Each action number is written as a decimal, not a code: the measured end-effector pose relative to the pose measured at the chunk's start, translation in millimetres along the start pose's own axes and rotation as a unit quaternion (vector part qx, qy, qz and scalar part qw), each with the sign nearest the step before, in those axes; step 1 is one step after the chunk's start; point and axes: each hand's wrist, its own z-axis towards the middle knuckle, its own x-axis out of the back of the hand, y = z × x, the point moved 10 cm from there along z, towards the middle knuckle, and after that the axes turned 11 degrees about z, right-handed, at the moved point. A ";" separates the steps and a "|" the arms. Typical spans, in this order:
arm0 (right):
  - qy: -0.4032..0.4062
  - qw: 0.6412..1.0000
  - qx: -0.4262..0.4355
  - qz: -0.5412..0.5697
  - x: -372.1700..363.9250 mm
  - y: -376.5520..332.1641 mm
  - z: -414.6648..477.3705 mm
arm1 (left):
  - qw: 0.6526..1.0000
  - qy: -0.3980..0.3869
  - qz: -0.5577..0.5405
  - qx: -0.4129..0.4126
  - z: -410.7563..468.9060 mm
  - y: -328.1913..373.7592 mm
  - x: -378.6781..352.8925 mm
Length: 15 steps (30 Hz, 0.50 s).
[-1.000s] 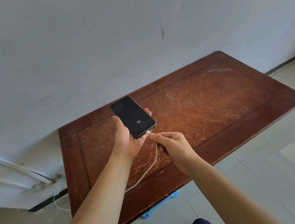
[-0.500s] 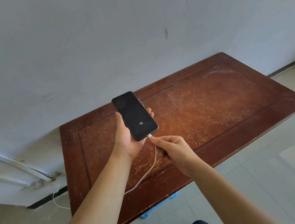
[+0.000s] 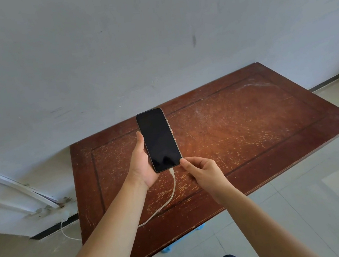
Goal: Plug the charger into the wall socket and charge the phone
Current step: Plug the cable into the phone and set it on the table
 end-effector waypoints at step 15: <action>-0.014 1.000 0.007 0.001 3.0 5.0 4.5 | 1.000 -0.003 0.009 -0.006 -2.8 1.4 -1.9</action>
